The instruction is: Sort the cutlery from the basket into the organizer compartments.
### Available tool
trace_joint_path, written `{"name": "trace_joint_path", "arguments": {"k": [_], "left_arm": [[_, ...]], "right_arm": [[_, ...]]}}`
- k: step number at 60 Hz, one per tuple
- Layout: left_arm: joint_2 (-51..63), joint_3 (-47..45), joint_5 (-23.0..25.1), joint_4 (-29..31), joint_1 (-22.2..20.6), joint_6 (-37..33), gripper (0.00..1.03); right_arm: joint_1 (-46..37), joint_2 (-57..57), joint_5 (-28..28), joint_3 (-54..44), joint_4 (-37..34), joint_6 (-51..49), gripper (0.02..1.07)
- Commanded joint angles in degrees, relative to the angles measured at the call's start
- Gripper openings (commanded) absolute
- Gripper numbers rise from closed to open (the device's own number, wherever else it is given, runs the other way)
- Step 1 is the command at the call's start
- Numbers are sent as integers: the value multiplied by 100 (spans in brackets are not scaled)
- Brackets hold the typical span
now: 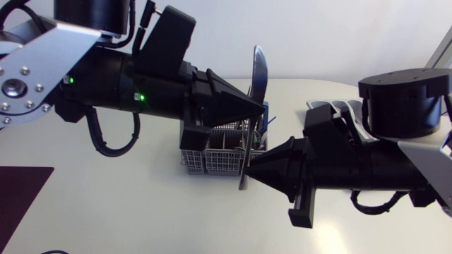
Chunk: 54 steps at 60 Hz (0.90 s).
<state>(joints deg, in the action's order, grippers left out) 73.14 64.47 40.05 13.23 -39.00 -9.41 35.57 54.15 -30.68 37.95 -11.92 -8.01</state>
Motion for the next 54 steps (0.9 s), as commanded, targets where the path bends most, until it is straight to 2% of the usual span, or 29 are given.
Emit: {"name": "trace_joint_path", "arguments": {"k": [1,26,35,48,50,54], "left_arm": [[68,207,46,-67,16,141,4],[86,207,82,-75,7,159,4],[112,198,82,-102,-2,159,3],[112,180,73,-146,24,159,4],[104,198,73,-163,33,159,7],[104,233,73,-163,95,168,22]], "right_arm": [[38,69,-17,195,59,186,35],[99,201,-35,195,59,195,34],[187,263,-61,186,59,186,9],[196,263,9,142,32,168,8],[187,263,27,151,-3,177,8],[169,254,35,168,-82,168,8]]}}
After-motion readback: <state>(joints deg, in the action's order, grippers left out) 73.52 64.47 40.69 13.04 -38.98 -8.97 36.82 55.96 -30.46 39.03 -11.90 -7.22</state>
